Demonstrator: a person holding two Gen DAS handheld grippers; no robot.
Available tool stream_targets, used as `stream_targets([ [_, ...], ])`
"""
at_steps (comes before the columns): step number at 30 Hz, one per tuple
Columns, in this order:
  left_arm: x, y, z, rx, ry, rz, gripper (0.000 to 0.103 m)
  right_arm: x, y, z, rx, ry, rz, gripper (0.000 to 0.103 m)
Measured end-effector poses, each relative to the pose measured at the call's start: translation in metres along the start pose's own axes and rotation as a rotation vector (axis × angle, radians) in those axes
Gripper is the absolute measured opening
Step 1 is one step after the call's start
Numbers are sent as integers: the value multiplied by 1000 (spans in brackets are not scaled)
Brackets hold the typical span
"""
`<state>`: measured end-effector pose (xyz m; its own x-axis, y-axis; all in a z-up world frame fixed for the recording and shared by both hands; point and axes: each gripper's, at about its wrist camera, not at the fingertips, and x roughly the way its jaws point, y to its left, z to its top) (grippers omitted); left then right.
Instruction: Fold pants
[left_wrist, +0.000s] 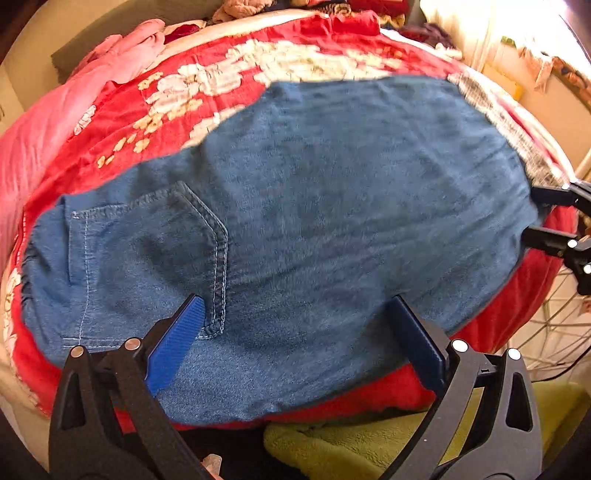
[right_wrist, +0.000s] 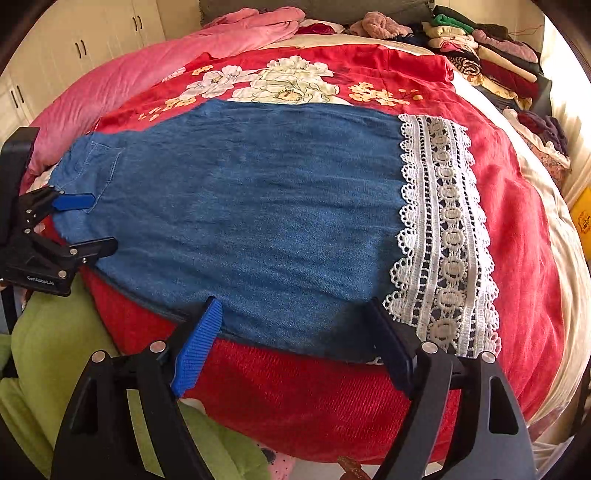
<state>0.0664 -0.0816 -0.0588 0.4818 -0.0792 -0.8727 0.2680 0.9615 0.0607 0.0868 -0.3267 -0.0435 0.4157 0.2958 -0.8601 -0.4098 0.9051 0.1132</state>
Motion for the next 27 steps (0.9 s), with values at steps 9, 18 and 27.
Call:
stream_targets([
  [9,-36,0,8,-24,-91,-11,93,-44,-17,6,67,-129,9,88],
  [18,-65,-8,29,-8,-159,-5,93,-84,-30,5,97,-224,-32,92],
  [27,-78,-28,70,48,-205,-19,93,-115,-50,1,142,-314,-79,93],
])
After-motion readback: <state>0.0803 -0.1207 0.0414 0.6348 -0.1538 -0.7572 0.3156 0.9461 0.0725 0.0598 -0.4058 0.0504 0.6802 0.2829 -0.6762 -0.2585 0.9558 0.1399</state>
